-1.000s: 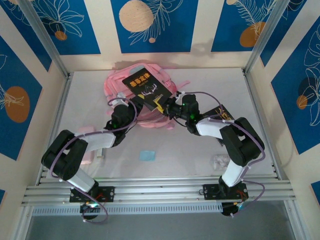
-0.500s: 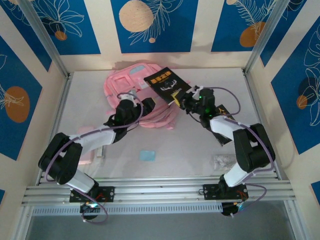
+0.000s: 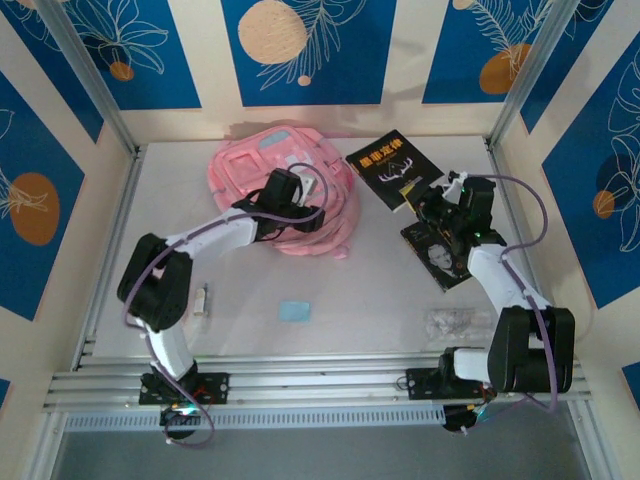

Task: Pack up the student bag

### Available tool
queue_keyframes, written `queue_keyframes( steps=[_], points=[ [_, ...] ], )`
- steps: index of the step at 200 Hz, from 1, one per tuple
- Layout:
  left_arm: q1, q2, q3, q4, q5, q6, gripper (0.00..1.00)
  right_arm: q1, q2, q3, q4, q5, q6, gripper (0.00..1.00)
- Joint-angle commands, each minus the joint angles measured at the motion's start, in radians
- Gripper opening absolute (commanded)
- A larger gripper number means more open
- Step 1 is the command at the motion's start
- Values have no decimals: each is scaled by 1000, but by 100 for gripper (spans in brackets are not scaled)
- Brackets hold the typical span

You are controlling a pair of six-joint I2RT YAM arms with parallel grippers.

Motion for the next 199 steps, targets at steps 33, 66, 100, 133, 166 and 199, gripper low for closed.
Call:
queue_keyframes(
  steps=[33, 66, 100, 133, 166, 199],
  points=[
    [-2, 162, 142, -170, -147, 186, 65, -35, -82, -42, -9, -73, -68, 4],
    [1, 240, 164, -173, -221, 207, 64, -35, -101, -44, -23, -65, -82, 3],
    [20, 337, 241, -273, -235, 204, 31, -36, -119, -36, -43, -58, -96, 2],
    [24, 330, 236, -286, -191, 200, 0, -39, -152, -38, -84, -29, -119, 2],
    [29, 217, 229, -292, -133, 160, 0, -56, -203, -39, -144, 9, -149, 2],
    [63, 93, 244, -277, 10, 73, 0, -70, -234, -45, -192, 33, -167, 2]
  ],
)
